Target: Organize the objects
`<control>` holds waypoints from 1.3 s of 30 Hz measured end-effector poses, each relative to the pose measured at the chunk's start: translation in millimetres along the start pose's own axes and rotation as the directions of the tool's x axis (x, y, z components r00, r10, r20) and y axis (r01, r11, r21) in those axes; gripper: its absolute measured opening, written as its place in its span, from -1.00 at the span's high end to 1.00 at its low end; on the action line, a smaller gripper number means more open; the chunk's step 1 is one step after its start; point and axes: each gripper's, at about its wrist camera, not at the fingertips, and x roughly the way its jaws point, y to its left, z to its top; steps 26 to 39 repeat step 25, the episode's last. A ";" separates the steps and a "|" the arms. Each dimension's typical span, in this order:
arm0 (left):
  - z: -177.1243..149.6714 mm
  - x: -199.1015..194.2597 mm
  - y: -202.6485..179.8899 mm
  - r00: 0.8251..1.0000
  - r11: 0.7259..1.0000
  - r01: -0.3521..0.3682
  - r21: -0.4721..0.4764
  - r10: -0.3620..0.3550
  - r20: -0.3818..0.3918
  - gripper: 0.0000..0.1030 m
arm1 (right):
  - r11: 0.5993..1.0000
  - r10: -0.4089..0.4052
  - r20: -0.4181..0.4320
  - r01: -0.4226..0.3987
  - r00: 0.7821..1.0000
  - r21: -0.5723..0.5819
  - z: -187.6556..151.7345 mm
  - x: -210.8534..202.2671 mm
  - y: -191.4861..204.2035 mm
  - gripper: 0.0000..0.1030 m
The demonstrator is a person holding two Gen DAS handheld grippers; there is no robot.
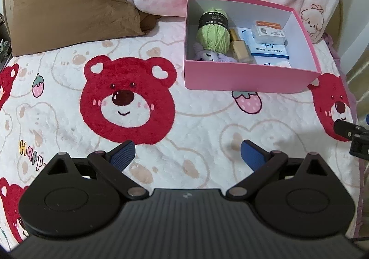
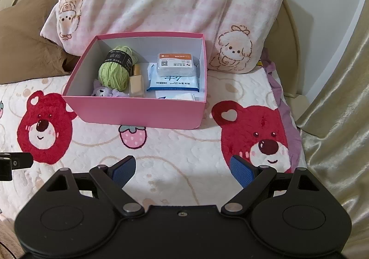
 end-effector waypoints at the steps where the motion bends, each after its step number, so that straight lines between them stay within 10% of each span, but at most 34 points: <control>1: -0.2 -0.1 -0.4 1.000 1.000 -0.002 -0.002 0.002 -0.001 -0.93 | 1.000 0.000 0.000 0.000 1.000 0.000 0.1 0.0 -0.1 -0.77; 39: -2.2 3.5 1.5 1.000 1.000 -0.010 0.005 0.010 -0.001 -0.94 | 1.000 -0.004 -0.007 0.004 1.000 -0.002 -0.9 1.3 -1.9 -0.77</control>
